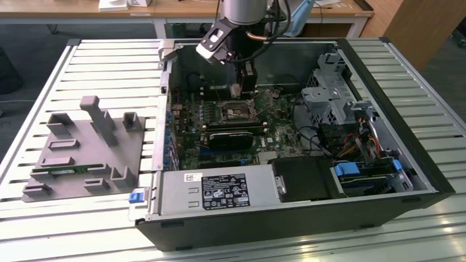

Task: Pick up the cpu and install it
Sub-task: 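Place the cpu into insertion slot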

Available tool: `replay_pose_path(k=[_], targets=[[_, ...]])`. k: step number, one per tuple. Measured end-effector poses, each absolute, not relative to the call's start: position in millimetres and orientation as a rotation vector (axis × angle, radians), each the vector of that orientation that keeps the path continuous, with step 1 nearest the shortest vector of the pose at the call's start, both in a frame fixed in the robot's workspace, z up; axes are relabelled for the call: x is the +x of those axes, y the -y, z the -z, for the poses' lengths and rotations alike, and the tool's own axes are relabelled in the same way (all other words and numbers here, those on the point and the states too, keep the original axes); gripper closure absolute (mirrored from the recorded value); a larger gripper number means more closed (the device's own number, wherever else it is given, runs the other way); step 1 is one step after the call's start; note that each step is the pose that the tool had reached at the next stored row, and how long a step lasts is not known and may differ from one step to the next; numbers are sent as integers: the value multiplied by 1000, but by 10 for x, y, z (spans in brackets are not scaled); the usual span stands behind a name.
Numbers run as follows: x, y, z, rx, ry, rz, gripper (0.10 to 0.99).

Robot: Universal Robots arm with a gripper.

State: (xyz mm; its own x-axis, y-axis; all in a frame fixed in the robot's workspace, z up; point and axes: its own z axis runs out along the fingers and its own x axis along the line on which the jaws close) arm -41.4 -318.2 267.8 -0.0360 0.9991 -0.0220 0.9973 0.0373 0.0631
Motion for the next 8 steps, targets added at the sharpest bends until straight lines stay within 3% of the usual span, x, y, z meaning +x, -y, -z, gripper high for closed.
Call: replay_pose_path(k=[8], targets=[[-413,3174,-2532,2139,-2219,-45,545]])
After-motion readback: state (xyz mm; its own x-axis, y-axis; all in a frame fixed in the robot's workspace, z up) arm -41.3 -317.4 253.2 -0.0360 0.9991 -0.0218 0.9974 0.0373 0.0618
